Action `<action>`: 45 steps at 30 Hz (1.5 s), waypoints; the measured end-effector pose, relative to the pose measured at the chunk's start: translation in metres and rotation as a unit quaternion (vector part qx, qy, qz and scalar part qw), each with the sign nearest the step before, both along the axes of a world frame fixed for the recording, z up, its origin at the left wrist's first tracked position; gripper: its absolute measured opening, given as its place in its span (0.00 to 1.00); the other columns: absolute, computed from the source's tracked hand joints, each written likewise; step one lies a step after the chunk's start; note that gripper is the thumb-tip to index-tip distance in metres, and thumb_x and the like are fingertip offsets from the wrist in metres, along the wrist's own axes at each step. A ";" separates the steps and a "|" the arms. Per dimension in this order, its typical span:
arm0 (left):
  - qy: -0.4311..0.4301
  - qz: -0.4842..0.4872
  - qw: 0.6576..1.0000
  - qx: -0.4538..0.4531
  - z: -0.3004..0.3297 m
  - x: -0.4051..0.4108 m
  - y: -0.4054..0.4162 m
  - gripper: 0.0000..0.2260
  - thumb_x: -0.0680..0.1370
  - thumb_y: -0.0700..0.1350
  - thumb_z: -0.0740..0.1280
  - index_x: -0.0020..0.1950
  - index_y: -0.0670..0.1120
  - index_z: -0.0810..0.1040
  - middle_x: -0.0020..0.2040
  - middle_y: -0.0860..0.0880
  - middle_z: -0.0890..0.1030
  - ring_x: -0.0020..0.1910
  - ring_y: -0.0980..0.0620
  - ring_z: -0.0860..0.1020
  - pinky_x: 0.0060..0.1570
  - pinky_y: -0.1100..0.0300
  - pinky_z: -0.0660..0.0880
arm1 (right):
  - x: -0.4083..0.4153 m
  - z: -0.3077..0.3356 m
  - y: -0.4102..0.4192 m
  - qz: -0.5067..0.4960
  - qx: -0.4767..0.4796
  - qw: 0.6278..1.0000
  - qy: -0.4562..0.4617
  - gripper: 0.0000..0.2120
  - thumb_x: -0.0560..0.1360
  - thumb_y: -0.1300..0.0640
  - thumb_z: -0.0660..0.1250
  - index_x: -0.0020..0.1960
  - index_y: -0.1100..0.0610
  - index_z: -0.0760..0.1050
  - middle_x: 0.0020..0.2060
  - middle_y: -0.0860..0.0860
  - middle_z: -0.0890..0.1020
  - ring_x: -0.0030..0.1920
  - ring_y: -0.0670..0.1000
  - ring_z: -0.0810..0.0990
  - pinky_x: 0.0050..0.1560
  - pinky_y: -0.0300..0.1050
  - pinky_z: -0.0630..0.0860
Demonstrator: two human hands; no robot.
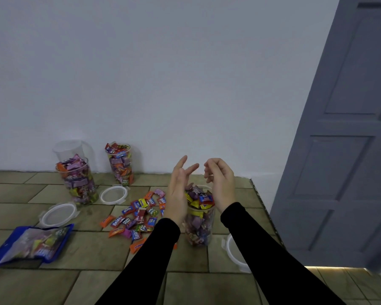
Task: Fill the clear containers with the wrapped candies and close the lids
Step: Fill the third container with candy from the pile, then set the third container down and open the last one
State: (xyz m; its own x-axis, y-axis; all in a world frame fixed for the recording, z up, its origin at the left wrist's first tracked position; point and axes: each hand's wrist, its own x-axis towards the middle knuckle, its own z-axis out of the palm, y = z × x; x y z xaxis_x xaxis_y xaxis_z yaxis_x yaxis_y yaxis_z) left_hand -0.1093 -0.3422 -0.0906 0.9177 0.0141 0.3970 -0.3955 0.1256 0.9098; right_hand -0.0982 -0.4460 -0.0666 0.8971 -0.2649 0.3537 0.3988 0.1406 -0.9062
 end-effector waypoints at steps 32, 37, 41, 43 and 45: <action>0.234 -0.029 0.970 -0.061 -0.047 0.007 -0.012 0.47 0.59 0.83 0.53 0.55 0.48 0.83 0.53 0.42 0.84 0.59 0.45 0.80 0.67 0.43 0.69 | -0.026 0.023 -0.023 0.061 -0.577 0.814 0.024 0.10 0.75 0.54 0.68 0.55 0.52 0.83 0.48 0.50 0.85 0.49 0.50 0.81 0.51 0.43 0.76; 0.209 -0.026 0.976 -0.046 -0.056 0.006 -0.011 0.42 0.64 0.81 0.56 0.57 0.50 0.82 0.56 0.42 0.83 0.61 0.43 0.78 0.68 0.41 0.67 | -0.020 0.014 -0.026 0.075 -0.604 0.792 0.048 0.11 0.75 0.59 0.68 0.57 0.55 0.82 0.56 0.49 0.82 0.56 0.50 0.78 0.55 0.37 0.71; 0.147 -0.030 0.989 0.008 -0.043 -0.009 -0.005 0.45 0.64 0.79 0.58 0.65 0.44 0.76 0.59 0.43 0.81 0.61 0.49 0.78 0.65 0.47 0.72 | -0.024 0.007 -0.031 0.035 -0.551 0.834 -0.020 0.09 0.75 0.54 0.69 0.54 0.54 0.83 0.51 0.49 0.82 0.52 0.47 0.78 0.54 0.38 0.72; 0.099 -0.029 0.993 0.055 -0.038 -0.017 0.001 0.43 0.64 0.75 0.65 0.67 0.45 0.71 0.59 0.49 0.79 0.57 0.61 0.78 0.57 0.64 0.75 | -0.027 0.003 -0.038 -0.031 -0.475 0.877 -0.066 0.08 0.76 0.54 0.68 0.51 0.55 0.83 0.48 0.50 0.81 0.49 0.46 0.78 0.50 0.37 0.72; 0.088 -0.042 0.990 0.105 -0.043 -0.018 0.005 0.32 0.65 0.61 0.76 0.64 0.53 0.70 0.57 0.54 0.78 0.53 0.68 0.77 0.50 0.72 0.73 | -0.030 -0.004 -0.048 -0.091 -0.429 0.896 -0.068 0.06 0.76 0.57 0.67 0.50 0.57 0.82 0.45 0.50 0.80 0.44 0.46 0.77 0.44 0.31 0.70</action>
